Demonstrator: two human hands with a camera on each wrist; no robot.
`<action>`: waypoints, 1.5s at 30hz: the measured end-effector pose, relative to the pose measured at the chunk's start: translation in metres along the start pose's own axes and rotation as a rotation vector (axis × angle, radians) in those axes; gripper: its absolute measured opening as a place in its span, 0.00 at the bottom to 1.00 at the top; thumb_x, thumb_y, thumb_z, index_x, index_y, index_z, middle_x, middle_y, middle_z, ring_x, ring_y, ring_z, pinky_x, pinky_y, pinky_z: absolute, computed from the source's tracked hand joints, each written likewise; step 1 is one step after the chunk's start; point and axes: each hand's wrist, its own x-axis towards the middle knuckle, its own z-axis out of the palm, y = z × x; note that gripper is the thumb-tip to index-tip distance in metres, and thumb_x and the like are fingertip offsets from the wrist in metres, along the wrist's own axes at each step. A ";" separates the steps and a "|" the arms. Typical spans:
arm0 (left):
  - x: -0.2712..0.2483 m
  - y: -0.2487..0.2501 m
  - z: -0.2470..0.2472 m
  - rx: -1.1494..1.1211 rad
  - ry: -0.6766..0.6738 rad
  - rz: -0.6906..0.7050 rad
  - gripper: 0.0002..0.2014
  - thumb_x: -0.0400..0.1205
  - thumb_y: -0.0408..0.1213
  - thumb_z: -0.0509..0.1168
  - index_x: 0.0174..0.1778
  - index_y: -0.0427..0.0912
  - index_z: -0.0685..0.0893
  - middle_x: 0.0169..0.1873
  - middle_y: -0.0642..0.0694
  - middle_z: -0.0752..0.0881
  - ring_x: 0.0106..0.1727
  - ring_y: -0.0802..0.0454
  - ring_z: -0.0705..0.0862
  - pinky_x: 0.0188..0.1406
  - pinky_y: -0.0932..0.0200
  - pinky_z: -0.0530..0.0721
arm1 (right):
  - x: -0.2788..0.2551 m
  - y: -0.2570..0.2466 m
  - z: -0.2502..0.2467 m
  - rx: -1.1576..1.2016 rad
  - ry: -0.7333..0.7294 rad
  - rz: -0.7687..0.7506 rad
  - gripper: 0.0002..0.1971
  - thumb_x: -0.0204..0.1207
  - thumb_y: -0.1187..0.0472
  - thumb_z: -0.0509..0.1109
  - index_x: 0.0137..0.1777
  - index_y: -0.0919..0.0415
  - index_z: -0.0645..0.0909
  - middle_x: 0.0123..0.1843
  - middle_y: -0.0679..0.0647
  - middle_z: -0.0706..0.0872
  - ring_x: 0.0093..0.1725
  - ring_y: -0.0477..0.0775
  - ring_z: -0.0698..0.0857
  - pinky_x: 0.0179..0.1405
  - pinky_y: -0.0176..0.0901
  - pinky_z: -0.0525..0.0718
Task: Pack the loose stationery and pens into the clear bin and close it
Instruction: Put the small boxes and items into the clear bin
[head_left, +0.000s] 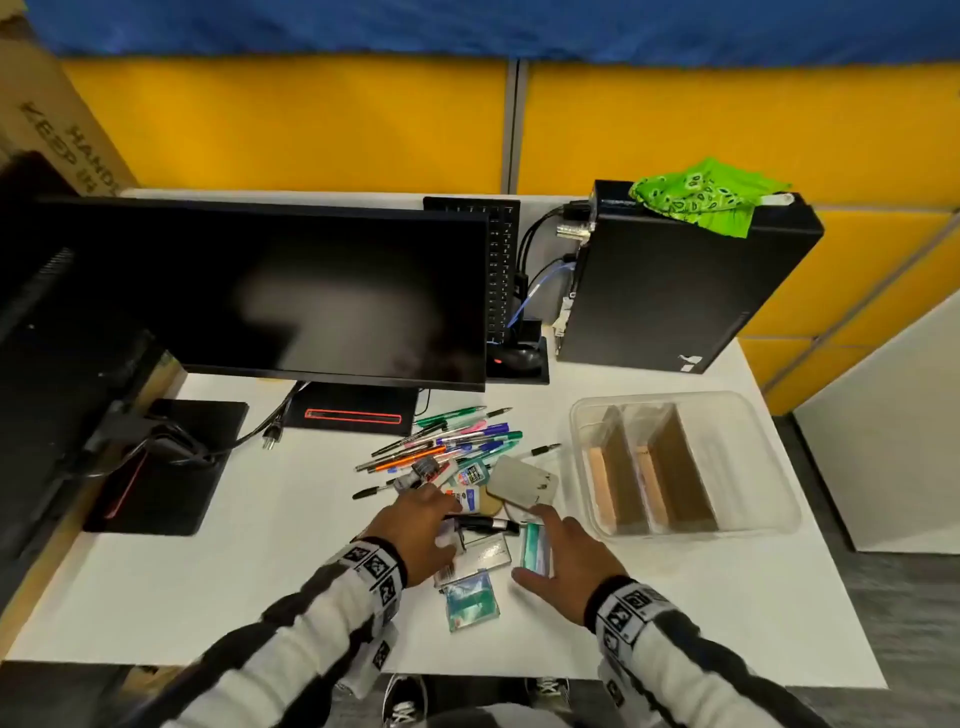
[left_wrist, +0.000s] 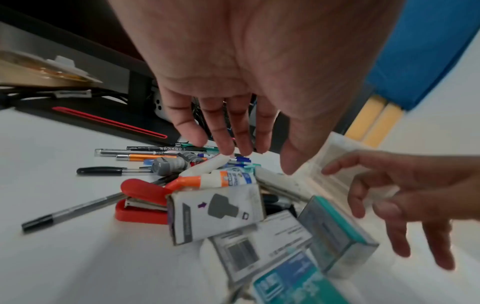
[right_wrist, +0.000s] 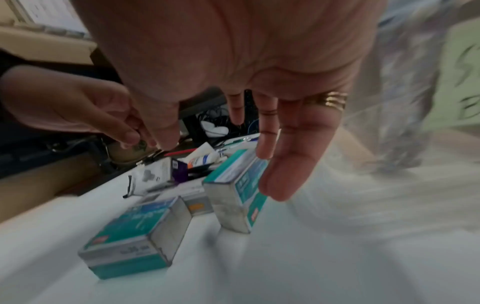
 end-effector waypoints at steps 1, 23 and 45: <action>0.003 0.000 0.002 0.057 -0.036 -0.013 0.29 0.76 0.49 0.70 0.75 0.55 0.74 0.71 0.49 0.76 0.72 0.45 0.75 0.67 0.47 0.81 | 0.004 -0.003 0.004 -0.001 -0.008 0.023 0.44 0.69 0.29 0.69 0.80 0.36 0.51 0.66 0.53 0.80 0.60 0.60 0.86 0.58 0.52 0.84; -0.005 0.051 0.041 0.468 -0.382 0.065 0.42 0.67 0.64 0.76 0.73 0.50 0.70 0.69 0.42 0.78 0.60 0.36 0.84 0.59 0.38 0.83 | -0.053 0.023 -0.080 0.177 0.408 -0.168 0.17 0.68 0.43 0.75 0.50 0.40 0.70 0.36 0.43 0.84 0.36 0.45 0.83 0.34 0.42 0.84; -0.003 0.083 -0.005 -0.639 0.106 -0.088 0.28 0.61 0.44 0.84 0.55 0.58 0.81 0.51 0.57 0.88 0.45 0.61 0.90 0.44 0.56 0.92 | 0.012 0.074 -0.100 -0.486 0.176 -0.254 0.18 0.71 0.55 0.72 0.62 0.42 0.79 0.56 0.47 0.87 0.67 0.53 0.74 0.63 0.59 0.66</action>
